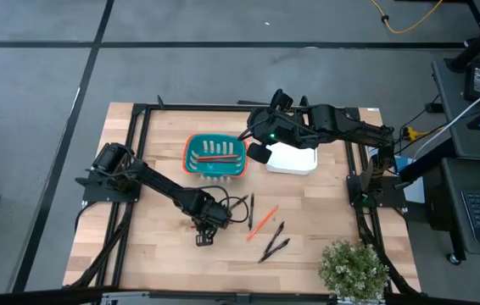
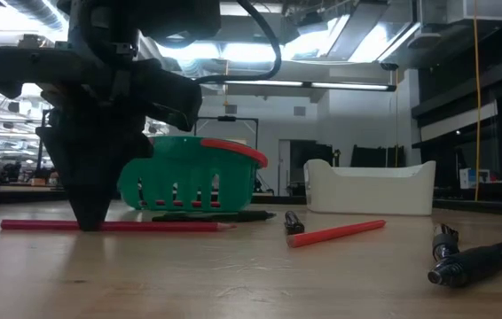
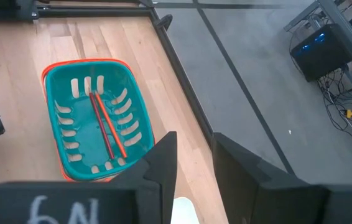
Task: Sort pens & pencils
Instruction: Put the red pencil into the blue bin
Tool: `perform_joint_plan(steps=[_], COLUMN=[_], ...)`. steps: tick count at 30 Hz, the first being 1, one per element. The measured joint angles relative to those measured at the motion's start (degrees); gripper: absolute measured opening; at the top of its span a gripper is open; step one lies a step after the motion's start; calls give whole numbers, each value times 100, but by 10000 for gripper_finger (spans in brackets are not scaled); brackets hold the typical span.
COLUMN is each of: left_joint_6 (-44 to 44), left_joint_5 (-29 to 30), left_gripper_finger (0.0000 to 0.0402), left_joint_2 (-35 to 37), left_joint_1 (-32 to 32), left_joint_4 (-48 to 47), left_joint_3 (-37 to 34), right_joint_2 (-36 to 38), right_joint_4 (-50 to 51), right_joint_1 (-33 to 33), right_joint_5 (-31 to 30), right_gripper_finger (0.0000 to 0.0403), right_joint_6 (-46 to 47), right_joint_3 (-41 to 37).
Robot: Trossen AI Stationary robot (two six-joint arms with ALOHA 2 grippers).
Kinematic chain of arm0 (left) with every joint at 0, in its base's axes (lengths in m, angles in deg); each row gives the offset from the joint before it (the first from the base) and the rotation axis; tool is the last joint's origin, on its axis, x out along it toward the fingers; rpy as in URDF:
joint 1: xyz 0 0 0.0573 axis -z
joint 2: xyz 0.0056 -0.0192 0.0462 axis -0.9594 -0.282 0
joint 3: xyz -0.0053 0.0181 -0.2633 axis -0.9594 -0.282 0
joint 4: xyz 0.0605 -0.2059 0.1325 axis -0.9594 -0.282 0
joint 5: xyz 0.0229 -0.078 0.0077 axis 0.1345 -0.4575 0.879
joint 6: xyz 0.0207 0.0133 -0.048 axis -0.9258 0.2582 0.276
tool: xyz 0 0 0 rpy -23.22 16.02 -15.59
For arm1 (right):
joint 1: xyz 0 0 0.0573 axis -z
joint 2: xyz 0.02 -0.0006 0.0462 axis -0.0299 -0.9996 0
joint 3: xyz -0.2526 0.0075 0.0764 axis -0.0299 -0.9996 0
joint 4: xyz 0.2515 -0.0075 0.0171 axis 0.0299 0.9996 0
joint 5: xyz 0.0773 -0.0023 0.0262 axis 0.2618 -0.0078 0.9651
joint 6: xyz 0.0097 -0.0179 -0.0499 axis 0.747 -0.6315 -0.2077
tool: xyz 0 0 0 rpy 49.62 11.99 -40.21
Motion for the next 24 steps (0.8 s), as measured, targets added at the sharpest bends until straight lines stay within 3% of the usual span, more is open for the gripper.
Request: perform_joint_plan(steps=[9, 13, 24], left_joint_6=[145, 142, 162], left_joint_5=[-69, 176, 463], left_gripper_finger=[4, 3, 2], left_joint_2=[22, -17, -7], left_joint_1=[89, 210, 324], left_joint_4=[-383, -981, -1197], left_joint_3=[118, 422, 738], right_joint_2=[0, 0, 1], right_joint_4=[-25, -41, -38], right_joint_1=[0, 0, -1], right_joint_5=[-8, -9, -4], right_gripper_finger=[102, 102, 102], right_joint_6=[-16, -11, 4], right_joint_3=[0, 0, 0])
